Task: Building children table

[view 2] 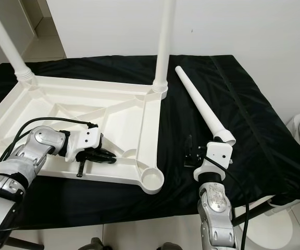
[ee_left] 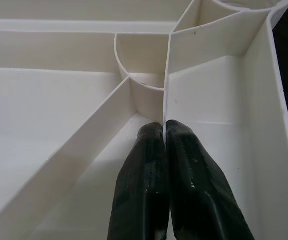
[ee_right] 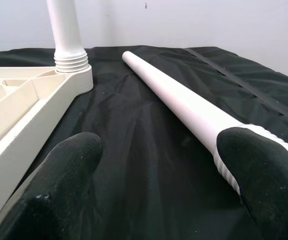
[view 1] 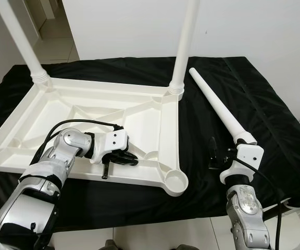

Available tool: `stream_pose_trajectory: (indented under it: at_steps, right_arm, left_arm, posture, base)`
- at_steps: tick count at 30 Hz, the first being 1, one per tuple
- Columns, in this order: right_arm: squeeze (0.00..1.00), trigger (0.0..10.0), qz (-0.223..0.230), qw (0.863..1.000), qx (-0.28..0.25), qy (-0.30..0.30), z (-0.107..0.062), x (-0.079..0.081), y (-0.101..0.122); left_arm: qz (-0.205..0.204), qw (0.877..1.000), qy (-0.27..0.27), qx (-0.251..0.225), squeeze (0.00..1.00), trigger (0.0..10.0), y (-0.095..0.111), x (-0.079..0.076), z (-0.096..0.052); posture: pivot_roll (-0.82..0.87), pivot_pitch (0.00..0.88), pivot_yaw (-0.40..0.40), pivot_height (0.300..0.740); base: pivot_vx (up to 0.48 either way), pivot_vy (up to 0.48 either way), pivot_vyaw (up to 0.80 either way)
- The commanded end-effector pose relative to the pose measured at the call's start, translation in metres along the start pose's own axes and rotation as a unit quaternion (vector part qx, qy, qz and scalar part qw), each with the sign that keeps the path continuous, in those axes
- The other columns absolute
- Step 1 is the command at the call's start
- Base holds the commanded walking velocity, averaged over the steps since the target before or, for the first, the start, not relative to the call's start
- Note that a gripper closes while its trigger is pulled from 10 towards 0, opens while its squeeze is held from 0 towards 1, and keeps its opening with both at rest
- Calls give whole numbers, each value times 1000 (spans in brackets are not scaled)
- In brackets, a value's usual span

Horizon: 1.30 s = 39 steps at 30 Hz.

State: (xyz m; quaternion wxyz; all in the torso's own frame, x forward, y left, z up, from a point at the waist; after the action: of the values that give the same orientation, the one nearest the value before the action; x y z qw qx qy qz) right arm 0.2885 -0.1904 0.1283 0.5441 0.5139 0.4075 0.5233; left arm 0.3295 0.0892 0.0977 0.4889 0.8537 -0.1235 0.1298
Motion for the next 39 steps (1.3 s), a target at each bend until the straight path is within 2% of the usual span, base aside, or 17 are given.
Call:
stream_pose_trajectory:
  at_steps: [1,2,3,6,7,8,9,16,17,18,20,22,23,25,26,31,39]
  right_arm:
    - [0,10000,1,1000,4,0,0,2,-1]
    - [0,10000,2,1000,4,3,1,4,-2]
    - [0,10000,3,1000,5,5,2,5,-2]
    - [0,10000,3,1000,5,7,2,6,-2]
    - [0,10000,3,1000,4,7,3,6,-1]
    - [0,10000,3,1000,4,7,3,6,-1]
    - [0,10000,3,1000,4,8,4,5,-1]
    - [0,10000,2,1000,-2,5,6,0,2]
    - [0,10000,4,1000,-4,0,8,-4,4]
    - [0,10000,4,1000,-4,0,8,-4,4]
    - [169,10000,4,1000,-9,-6,10,-10,7]
    - [169,10000,3,1000,-12,-9,11,-13,9]
    - [800,10000,1,1000,-15,-16,12,-18,11]
    - [800,10000,0,1000,-17,-21,13,-21,12]
    - [1000,10000,0,1000,-20,-25,14,-25,14]
    - [1000,10000,3,999,-27,-29,18,-33,19]
    - [1000,10000,-3,999,-31,-40,24,-50,24]
  left_arm:
    - [-25,990,135,-19,0,1098,2,24,-3]
    - [-24,989,140,-36,0,1765,8,22,0]
    - [-21,988,142,-46,0,10000,12,19,4]
    - [-22,988,142,-54,0,10000,15,16,8]
    - [-26,988,136,-62,322,10000,17,11,11]
    - [-26,988,136,-62,322,10000,17,11,11]
    - [-43,989,123,-71,1000,10000,18,6,12]
    - [-63,985,135,-87,1000,10000,25,7,11]
    - [-71,983,140,-93,0,10000,29,8,12]
    - [-71,983,140,-93,0,10000,29,8,12]
    - [-74,981,147,-105,0,10000,36,7,12]
    - [-78,980,147,-108,0,10000,39,4,13]
    - [-78,980,148,-111,0,10000,44,0,15]
    - [-78,979,149,-113,0,10000,48,-3,16]
    - [-79,976,161,-125,0,10000,55,-2,17]
    - [-96,961,196,-168,0,10000,81,5,21]
    - [-97,950,218,-200,0,10000,105,9,31]
  posture:
    - [-30,8,48,740]
    - [-26,8,44,740]
    - [-26,8,44,740]
    - [-22,8,41,740]
    - [-22,10,41,740]
    - [-22,10,41,740]
    - [-22,9,42,740]
    - [-21,4,43,740]
    - [-23,0,45,740]
    - [-23,0,45,740]
    - [-25,0,47,740]
    - [-25,0,47,740]
    - [-25,0,48,740]
    - [-25,0,48,740]
    - [-23,0,44,740]
    - [-20,0,37,740]
    - [-23,0,28,740]
  base:
    - [0,0,0]
    - [0,0,0]
    - [0,0,0]
    - [0,0,0]
    - [0,0,0]
    - [0,0,0]
    - [0,0,0]
    - [0,0,0]
    - [0,0,0]
    - [0,0,0]
    - [0,0,0]
    - [0,0,0]
    - [0,0,0]
    - [0,0,0]
    - [0,0,0]
    - [0,0,0]
    - [0,0,0]
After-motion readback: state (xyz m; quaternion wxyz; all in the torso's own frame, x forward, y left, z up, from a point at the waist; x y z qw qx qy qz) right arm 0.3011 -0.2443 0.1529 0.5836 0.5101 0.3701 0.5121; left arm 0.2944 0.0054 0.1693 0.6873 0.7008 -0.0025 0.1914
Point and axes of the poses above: a point about 5 cm out from each wrist's last joint towards the gripper, its own z axis pointing out of the wrist towards the gripper, its own y axis along the axis of the wrist's last joint, x = y × z, the point moved 5 cm from there along z, pointing out of the wrist towards the gripper, and after that the axes turned 7 degrees about z, right-handed, at the moved point
